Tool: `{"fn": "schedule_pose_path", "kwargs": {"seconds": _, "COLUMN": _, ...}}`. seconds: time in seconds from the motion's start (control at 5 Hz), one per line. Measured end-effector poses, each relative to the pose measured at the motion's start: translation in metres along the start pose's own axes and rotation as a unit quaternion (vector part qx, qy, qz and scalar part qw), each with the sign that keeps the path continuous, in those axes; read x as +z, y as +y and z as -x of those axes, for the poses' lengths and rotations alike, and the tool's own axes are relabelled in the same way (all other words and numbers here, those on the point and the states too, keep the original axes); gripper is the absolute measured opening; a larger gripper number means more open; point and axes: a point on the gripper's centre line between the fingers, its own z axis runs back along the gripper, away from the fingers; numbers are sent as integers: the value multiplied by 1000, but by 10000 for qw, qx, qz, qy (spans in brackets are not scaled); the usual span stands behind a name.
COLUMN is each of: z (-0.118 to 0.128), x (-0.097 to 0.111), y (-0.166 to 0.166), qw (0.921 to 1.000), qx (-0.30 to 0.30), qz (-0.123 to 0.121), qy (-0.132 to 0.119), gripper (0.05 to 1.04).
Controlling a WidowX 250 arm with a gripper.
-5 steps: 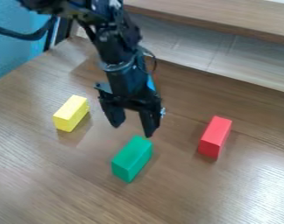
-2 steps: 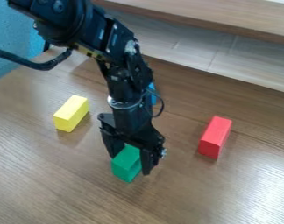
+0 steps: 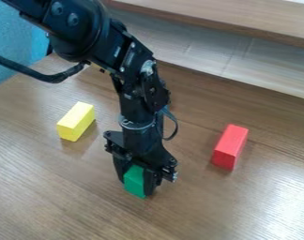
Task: Put the green rectangular to top left
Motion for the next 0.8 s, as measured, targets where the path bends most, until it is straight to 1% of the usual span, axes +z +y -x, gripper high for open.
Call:
{"fn": "schedule_pose_path", "kwargs": {"seconds": 0.2, "z": -10, "x": 22, "y": -2, "qw": 9998, "qx": 47, "qz": -11, "qy": -210, "gripper": 592}}
{"fn": "schedule_pose_path", "kwargs": {"seconds": 0.4, "z": -19, "x": 48, "y": 10, "qw": 9985, "qx": 246, "qz": 81, "qy": -473, "gripper": 592}}
{"fn": "schedule_pose_path", "kwargs": {"seconds": 0.6, "z": -28, "x": 61, "y": 27, "qw": 9979, "qx": 369, "qz": 75, "qy": -526, "gripper": 592}}
{"fn": "schedule_pose_path", "kwargs": {"seconds": 0.8, "z": -32, "x": 70, "y": 59, "qw": 9949, "qx": 822, "qz": 79, "qy": -575, "gripper": 592}}
